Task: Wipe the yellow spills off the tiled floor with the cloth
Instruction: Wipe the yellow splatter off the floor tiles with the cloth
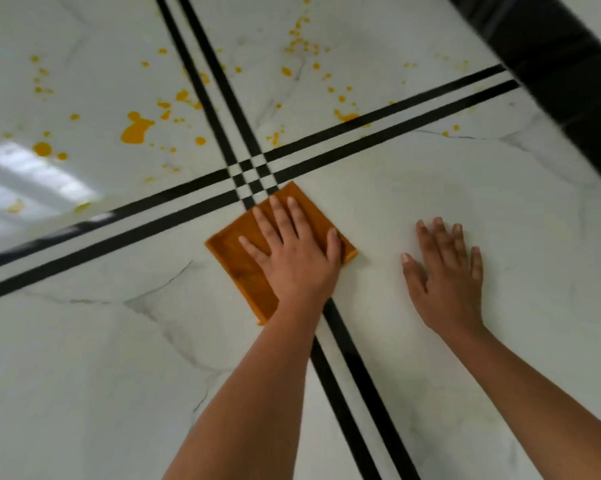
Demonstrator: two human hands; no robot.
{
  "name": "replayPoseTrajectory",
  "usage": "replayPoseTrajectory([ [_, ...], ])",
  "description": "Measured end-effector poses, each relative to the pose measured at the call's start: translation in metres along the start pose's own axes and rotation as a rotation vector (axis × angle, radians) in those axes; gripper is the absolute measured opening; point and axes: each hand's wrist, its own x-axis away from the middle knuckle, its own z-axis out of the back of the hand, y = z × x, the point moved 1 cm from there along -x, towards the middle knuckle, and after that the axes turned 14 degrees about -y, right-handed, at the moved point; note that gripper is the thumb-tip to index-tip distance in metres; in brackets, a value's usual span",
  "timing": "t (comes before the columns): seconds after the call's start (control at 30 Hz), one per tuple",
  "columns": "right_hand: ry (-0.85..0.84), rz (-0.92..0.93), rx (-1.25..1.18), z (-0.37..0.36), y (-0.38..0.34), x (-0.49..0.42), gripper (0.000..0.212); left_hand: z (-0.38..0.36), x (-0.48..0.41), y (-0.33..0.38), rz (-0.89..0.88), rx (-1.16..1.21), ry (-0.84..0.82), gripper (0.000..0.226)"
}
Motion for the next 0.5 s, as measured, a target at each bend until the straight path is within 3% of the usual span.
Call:
replayPoseTrajectory([
  [0.03,0.006,0.0,0.011,0.002,0.008,-0.002,0.063,0.001,0.0,0.002,-0.078,-0.05,-0.01,0.078],
  [0.13,-0.01,-0.072,0.022,0.01,0.035,-0.005,0.065,-0.006,0.027,0.007,-0.611,-0.359,-0.155,0.075],
  [0.2,-0.053,-0.113,0.03,0.009,0.043,-0.006,0.066,0.0,0.015,0.003,-0.835,-0.566,-0.265,0.073],
  [0.23,-0.06,-0.121,0.033,0.008,0.043,-0.007,0.065,0.007,-0.005,0.005,-0.829,-0.584,-0.264,0.072],
  [0.33,-0.026,-0.145,0.014,0.006,0.044,-0.008,0.062,0.022,-0.049,0.03,-0.501,-0.408,-0.124,0.07],
  [0.37,-0.025,-0.145,0.009,0.006,0.043,-0.008,0.062,0.02,-0.045,0.036,-0.469,-0.393,-0.113,0.07],
  [0.5,0.03,-0.154,-0.068,0.015,0.045,-0.014,0.064,0.009,-0.028,0.048,-0.774,-0.61,-0.25,0.066],
])
